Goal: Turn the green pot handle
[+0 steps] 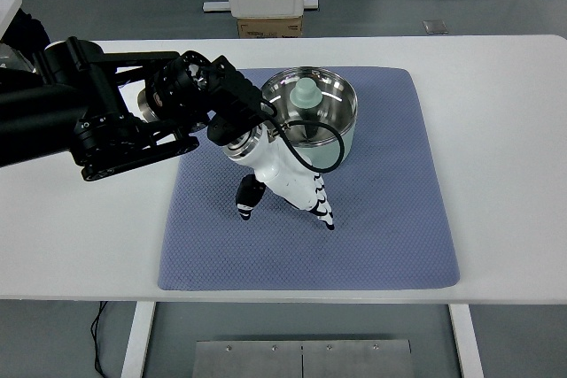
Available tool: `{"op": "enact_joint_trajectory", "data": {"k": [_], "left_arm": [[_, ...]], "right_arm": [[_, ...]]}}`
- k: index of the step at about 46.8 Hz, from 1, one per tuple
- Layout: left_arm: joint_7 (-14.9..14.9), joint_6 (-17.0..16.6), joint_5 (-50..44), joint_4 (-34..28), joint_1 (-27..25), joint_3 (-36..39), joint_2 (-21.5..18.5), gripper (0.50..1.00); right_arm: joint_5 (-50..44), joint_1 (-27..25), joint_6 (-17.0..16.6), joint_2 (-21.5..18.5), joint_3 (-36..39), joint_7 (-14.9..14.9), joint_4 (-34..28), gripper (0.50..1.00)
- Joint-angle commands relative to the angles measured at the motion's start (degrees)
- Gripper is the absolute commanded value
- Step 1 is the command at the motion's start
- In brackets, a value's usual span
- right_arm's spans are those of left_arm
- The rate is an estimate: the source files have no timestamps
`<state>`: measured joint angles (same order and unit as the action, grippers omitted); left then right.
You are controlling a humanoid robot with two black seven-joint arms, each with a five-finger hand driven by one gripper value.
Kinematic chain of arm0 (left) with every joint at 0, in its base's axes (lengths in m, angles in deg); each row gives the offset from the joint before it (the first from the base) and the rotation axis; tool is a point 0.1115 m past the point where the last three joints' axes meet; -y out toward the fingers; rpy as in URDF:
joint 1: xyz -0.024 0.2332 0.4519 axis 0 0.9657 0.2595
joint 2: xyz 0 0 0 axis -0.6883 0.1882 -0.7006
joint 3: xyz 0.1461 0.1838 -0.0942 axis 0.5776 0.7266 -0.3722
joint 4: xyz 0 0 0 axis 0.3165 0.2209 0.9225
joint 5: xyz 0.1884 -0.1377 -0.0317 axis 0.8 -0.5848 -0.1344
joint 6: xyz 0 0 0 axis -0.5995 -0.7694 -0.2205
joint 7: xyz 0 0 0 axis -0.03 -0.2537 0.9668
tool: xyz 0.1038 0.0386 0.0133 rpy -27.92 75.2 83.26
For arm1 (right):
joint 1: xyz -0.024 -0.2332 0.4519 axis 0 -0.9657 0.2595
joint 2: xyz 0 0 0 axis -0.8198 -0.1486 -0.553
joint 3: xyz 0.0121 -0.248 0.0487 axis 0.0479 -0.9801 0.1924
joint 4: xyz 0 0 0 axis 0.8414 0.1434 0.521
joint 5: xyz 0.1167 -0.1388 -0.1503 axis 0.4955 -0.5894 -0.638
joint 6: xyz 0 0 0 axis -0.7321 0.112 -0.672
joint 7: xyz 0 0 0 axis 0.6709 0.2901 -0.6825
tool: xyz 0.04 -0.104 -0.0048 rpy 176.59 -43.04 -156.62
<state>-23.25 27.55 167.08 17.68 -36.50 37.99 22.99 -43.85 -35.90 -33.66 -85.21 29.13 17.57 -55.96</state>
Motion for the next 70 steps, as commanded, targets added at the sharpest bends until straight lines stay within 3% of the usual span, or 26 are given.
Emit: {"op": "enact_joint_trajectory", "data": {"k": [1, 70], "left_arm": [[0.0, 0.0, 0.0, -0.4, -0.1, 0.4, -0.3, 1.0], [0.0, -0.1, 0.1, -1.2, -2.7, 5.1, -8.9, 1.0]], "right_arm": [[0.0, 0.0, 0.0, 0.0, 0.0, 0.0, 0.0, 1.0], [0.0, 0.0, 0.0, 0.0, 0.0, 0.1, 0.0, 1.0]]}}
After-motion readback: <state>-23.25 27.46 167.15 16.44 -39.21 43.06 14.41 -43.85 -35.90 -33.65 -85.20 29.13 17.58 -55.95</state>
